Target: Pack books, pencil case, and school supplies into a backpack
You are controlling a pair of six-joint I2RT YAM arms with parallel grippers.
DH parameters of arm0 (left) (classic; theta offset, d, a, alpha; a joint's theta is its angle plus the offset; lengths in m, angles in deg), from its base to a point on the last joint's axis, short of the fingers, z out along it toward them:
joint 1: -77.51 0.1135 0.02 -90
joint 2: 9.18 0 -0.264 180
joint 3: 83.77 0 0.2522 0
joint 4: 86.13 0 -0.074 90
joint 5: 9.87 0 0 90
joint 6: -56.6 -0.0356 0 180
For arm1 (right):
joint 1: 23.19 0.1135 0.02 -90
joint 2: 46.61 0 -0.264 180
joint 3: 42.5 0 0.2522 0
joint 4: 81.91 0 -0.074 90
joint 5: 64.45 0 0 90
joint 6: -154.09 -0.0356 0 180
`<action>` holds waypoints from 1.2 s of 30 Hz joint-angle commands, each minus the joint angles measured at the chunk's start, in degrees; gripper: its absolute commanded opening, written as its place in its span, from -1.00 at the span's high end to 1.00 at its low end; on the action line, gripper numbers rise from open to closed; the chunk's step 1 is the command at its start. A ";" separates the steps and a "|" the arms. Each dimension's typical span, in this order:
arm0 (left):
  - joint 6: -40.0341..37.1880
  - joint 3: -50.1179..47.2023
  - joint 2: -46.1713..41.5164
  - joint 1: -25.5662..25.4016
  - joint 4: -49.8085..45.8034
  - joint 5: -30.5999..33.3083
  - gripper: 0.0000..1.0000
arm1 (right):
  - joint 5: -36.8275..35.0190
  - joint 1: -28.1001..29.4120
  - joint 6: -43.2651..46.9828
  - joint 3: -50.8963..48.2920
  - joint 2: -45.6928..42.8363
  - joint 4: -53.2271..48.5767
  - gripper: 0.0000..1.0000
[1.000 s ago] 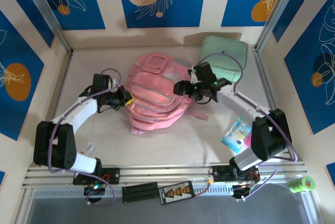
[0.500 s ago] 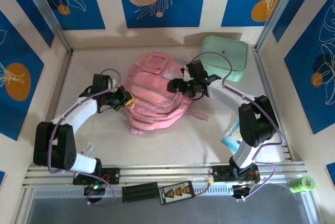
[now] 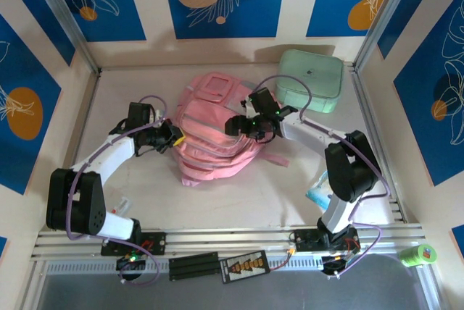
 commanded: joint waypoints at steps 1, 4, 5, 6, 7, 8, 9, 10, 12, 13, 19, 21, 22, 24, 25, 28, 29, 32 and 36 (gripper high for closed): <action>0.59 0.07 -0.94 0.37 2.88 -1.67 1.00 | 3.81 1.82 0.76 -4.07 -4.80 -3.74 -0.49; 0.68 0.25 -0.74 0.36 3.31 -1.90 1.00 | 3.75 2.81 2.52 -5.51 -6.27 -4.52 -0.47; 0.66 0.31 -0.64 0.34 3.36 -2.00 1.00 | 3.21 2.98 2.95 -5.69 -6.35 -4.66 -0.45; 0.68 0.41 -0.61 0.37 3.39 -2.15 1.00 | 2.50 3.23 3.67 -5.79 -6.35 -4.88 -0.43; 0.68 0.42 -0.51 0.37 3.36 -2.27 1.00 | 1.25 3.32 4.19 -5.72 -6.35 -5.11 -0.41; 0.68 0.49 -0.61 0.40 3.21 -2.32 1.00 | 0.10 3.45 4.64 -5.49 -6.29 -5.40 -0.39; 0.68 0.43 -0.70 0.42 3.17 -2.33 1.00 | -1.30 3.62 5.34 -5.15 -6.11 -5.79 -0.35; 0.68 0.42 -0.86 0.35 3.16 -2.32 1.00 | -2.53 3.87 6.25 -4.85 -6.01 -5.97 -0.32; 0.55 0.42 -1.11 0.36 2.90 -2.29 1.00 | -5.55 4.29 7.46 -4.43 -5.91 -6.15 -0.25; 0.57 0.30 -1.28 0.35 2.90 -2.29 1.00 | -6.72 4.46 8.25 -4.38 -5.91 -6.09 -0.18; 0.51 0.37 -1.41 0.37 2.65 -2.15 1.00 | -13.16 5.90 12.05 -4.12 -5.74 -6.37 0.20; 0.57 0.40 -1.50 0.35 2.67 -2.14 1.00 | -14.06 6.26 12.98 -4.07 -5.65 -6.40 0.28; 0.55 0.47 -1.58 0.34 2.69 -2.17 1.00 | -14.70 6.51 13.11 -4.03 -5.50 -6.33 0.29; 0.53 0.51 -1.56 0.34 2.66 -2.23 1.00 | -15.16 6.83 13.54 -3.72 -5.13 -6.11 0.35; 0.59 0.59 -1.56 0.39 2.57 -2.06 1.00 | -15.39 6.94 13.53 -3.53 -4.88 -6.05 0.39; 0.57 0.50 -1.43 0.36 2.65 -2.09 1.00 | -15.42 7.30 13.79 -2.99 -4.20 -5.89 0.53; 0.69 0.51 -1.47 0.42 2.64 -2.01 1.00 | -15.49 7.48 13.84 -2.97 -4.10 -5.98 0.57; 1.10 0.42 -1.48 0.40 2.98 -2.07 1.00 | -15.71 8.00 13.89 -3.69 -4.45 -5.98 0.72; 1.95 0.34 -1.46 0.34 3.31 -1.65 1.00 | -15.34 8.61 13.94 -5.54 -6.41 -6.24 0.89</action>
